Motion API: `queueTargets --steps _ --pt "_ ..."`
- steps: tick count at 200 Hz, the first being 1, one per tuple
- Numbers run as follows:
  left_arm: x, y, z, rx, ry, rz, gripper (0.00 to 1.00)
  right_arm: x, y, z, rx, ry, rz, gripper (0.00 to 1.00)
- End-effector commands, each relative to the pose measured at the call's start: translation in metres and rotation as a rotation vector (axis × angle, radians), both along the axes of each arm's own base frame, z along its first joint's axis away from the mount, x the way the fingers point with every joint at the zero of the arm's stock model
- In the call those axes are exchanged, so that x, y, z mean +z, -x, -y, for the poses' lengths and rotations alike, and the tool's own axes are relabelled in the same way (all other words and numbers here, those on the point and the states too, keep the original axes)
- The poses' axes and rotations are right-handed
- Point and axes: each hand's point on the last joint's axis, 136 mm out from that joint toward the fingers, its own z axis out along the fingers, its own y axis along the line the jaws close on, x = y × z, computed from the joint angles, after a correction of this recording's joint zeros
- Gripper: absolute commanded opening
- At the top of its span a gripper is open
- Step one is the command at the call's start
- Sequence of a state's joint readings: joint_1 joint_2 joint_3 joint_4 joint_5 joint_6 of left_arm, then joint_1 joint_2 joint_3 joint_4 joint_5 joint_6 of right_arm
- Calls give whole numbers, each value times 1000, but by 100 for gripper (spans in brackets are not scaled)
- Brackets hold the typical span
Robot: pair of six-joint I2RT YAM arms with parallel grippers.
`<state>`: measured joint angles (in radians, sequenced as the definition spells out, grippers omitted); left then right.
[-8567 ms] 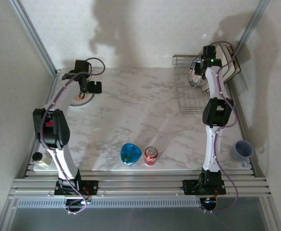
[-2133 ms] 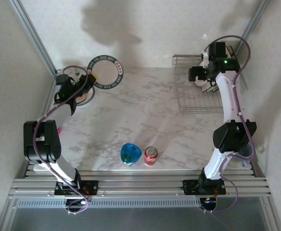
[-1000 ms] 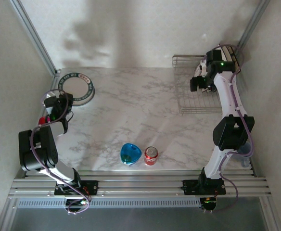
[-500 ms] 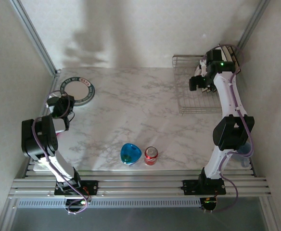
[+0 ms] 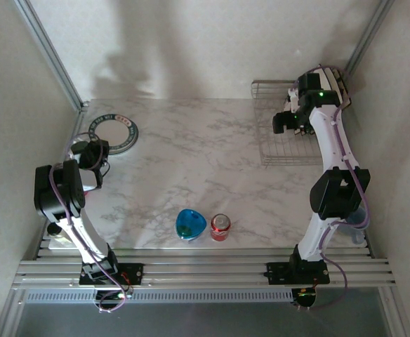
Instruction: Unload the plates from the dish rack
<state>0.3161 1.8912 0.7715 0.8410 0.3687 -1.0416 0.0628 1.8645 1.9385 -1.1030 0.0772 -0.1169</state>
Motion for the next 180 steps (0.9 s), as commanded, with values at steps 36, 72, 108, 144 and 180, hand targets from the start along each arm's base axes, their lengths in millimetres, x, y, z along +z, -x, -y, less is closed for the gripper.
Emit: queueTargets --steps 36,72,108,144,180 --pt "24 -19 -12 23 -7 106 0 9 3 -8 30 -17 24 99" --pt "18 -21 -13 24 1 92 0 11 3 -8 30 -17 29 99" --pt "14 -24 -14 26 1 77 0 11 3 -9 33 -19 28 99" --pt "11 -24 -16 30 -7 54 4 10 3 -10 36 -19 26 99" --pt "7 -23 -16 31 -14 37 5 7 2 -10 37 -14 19 99"
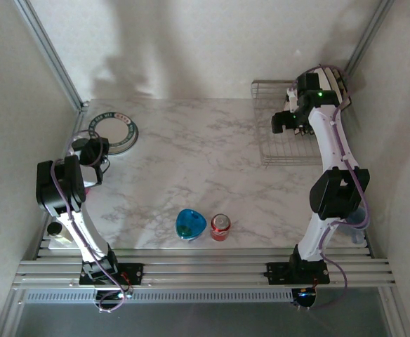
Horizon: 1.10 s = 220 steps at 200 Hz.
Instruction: Unload the plates from the dish rack
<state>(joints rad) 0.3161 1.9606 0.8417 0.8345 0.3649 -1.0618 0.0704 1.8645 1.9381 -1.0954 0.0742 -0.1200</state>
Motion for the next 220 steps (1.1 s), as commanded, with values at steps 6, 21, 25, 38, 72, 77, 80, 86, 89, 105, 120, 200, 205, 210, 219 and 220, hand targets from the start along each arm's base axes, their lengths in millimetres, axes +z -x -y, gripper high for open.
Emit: queueTargets --steps 6,21,25,38,72,77,80,86,89,105,120,200,205,210,219,220 --pt "14 -7 -10 21 -34 38 5 5 4 -6 25 -12 10 99" --pt "12 -7 -10 20 -35 28 5 5 4 -7 27 -11 10 99" --pt "12 -8 -10 19 -36 28 5 6 4 -6 26 -11 11 99" --pt "11 -8 -10 17 -36 24 5 6 4 -6 26 -10 13 99" --pt "8 -9 -10 12 -47 5 7 6 5 -7 27 -10 13 99" --pt "8 -9 -11 12 -48 3 8 6 5 -7 27 -10 12 99" --pt "8 -8 -10 12 -47 1 8 6 5 -7 27 -10 12 99" --pt "7 -8 -10 12 -50 -3 8 6 4 -7 27 -9 13 99" --pt "7 -8 -10 11 -51 -5 8 7 4 -6 27 -9 14 99" --pt "5 -8 -10 9 -54 -15 8 7 4 -7 28 -9 17 99" --pt "4 -8 -11 9 -57 -24 10 9 4 -7 28 -9 20 99" --pt "1 -11 -10 -22 -97 -65 21 11 5 -7 25 -9 29 99" --pt "1 -11 -10 -22 -98 -68 24 11 5 -6 25 -9 29 99" --pt "1 -10 -9 -25 -100 -68 27 11 5 -7 26 -9 30 99" --pt "0 -10 -9 -27 -101 -73 33 11 5 -7 26 -9 30 99" --pt "0 -10 -9 -27 -101 -74 34 11 5 -7 26 -10 30 99"
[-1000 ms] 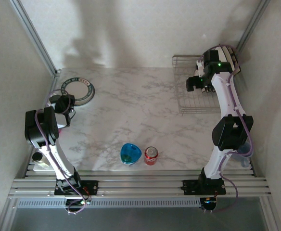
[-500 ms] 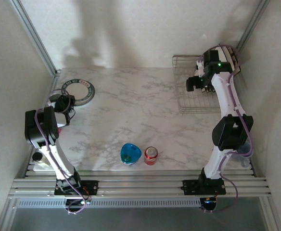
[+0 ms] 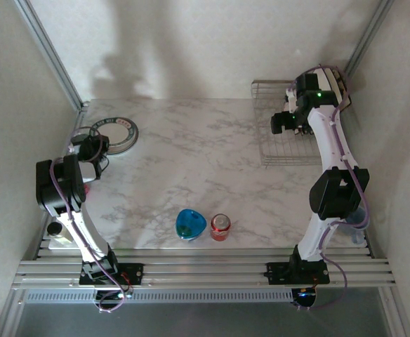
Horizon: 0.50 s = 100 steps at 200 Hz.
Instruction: Unload the plates from the dish rack
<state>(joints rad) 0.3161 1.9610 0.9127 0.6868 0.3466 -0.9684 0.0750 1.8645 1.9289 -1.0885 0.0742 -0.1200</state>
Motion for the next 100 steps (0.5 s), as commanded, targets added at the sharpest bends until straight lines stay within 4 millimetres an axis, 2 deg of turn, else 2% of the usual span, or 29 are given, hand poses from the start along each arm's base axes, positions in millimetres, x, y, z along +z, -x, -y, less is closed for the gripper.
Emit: queueTargets --steps 1,27,75,100 --pt "5 -4 -3 -10 -32 7 34 14 5 -5 22 -10 34 99" --pt "5 -3 -3 -18 -61 -11 37 15 5 -5 22 -11 37 99" --pt "7 -1 -7 -43 -216 -123 44 15 5 -6 23 -14 38 99" --pt "10 1 -8 -51 -297 -174 54 16 6 -7 25 -17 40 99"
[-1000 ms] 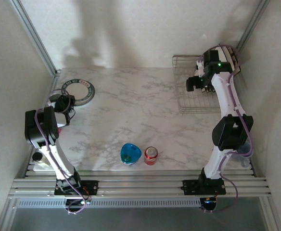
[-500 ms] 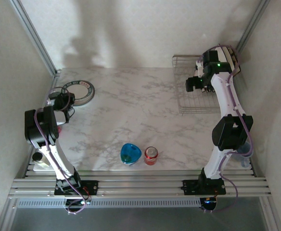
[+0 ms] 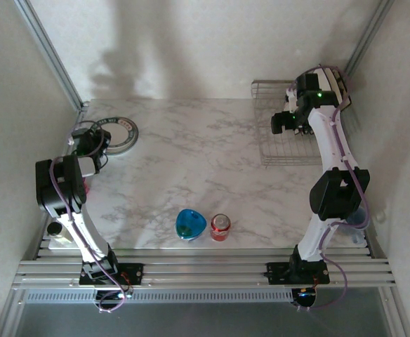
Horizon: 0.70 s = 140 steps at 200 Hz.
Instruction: Unload the plates from the dish rack
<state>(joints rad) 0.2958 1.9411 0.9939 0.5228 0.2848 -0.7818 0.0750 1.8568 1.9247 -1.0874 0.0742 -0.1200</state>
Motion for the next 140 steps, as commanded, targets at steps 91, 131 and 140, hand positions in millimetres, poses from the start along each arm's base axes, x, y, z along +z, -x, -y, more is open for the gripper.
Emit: queueTargets --steps 91,131,140 --pt "24 3 -2 -39 -329 -195 66 17 7 -7 27 -17 43 99" --pt "33 9 -1 -56 -406 -241 85 18 7 -7 27 -19 48 99" --pt "32 11 -2 -58 -418 -254 85 18 7 -7 28 -19 47 99"
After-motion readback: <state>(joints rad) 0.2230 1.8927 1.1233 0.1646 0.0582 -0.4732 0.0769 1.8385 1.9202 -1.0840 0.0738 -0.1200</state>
